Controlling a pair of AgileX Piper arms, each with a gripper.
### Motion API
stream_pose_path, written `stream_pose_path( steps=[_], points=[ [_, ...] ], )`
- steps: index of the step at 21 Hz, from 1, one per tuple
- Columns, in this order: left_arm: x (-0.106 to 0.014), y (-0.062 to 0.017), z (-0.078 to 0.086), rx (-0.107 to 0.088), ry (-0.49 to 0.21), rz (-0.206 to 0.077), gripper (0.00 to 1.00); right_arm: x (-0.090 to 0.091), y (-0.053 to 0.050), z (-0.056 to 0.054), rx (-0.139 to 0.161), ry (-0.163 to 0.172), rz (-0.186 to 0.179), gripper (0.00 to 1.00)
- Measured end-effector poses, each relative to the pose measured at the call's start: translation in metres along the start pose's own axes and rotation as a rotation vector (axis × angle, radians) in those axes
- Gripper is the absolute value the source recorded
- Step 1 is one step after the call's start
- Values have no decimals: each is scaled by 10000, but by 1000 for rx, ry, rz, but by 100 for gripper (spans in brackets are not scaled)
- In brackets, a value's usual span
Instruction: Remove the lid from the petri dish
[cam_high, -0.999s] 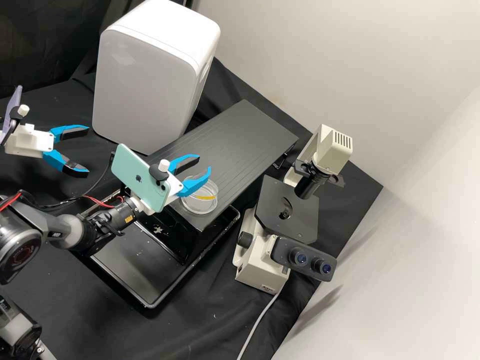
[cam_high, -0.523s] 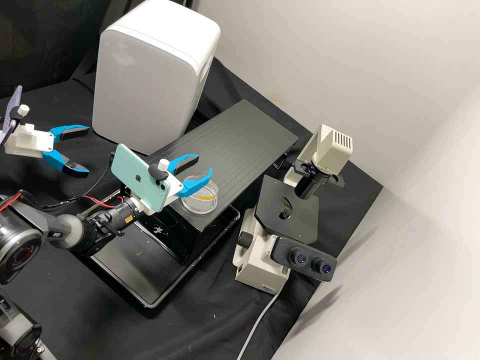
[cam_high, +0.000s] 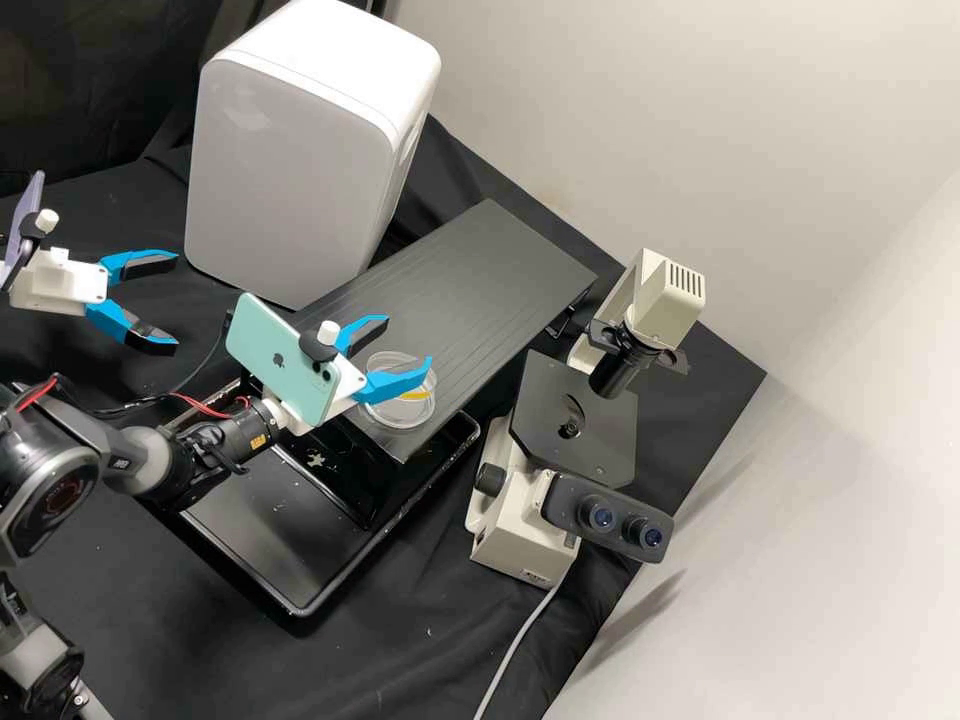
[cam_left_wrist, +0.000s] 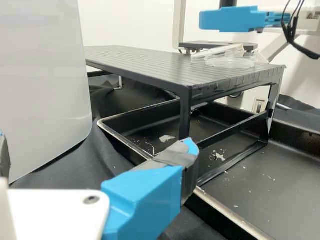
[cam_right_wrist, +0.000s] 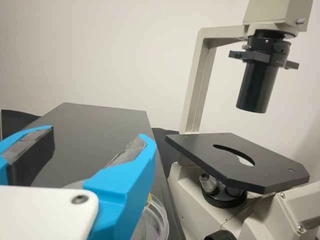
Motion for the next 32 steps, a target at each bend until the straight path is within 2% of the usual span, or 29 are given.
stream_pose_path(
  steps=[4, 9, 17, 20, 24, 27, 32],
  points=[
    [1, -4, -1, 0, 0, -1, 100, -9, -9, 22, 3, -14, -1, 100],
    [1, -4, -1, 0, 0, -1, 100, -36, -70, 80, -4, -36, -26, 100],
    [1, -4, -1, 0, 0, -1, 100, -60, -130, 93, 2, -53, -44, 100],
    [1, -4, -1, 0, 0, -1, 100, -58, -163, 98, -7, -55, -56, 100],
    [1, -3, -2, -1, 2, -1, 100, -53, -154, 120, -15, -63, -52, 100],
    [1, -3, -1, -2, 3, 0, 100, -23, -119, 187, -18, -89, -36, 100],
    [5, -16, -15, -8, 15, -3, 100, 10, -64, 230, -18, -105, -12, 100]
  ],
)
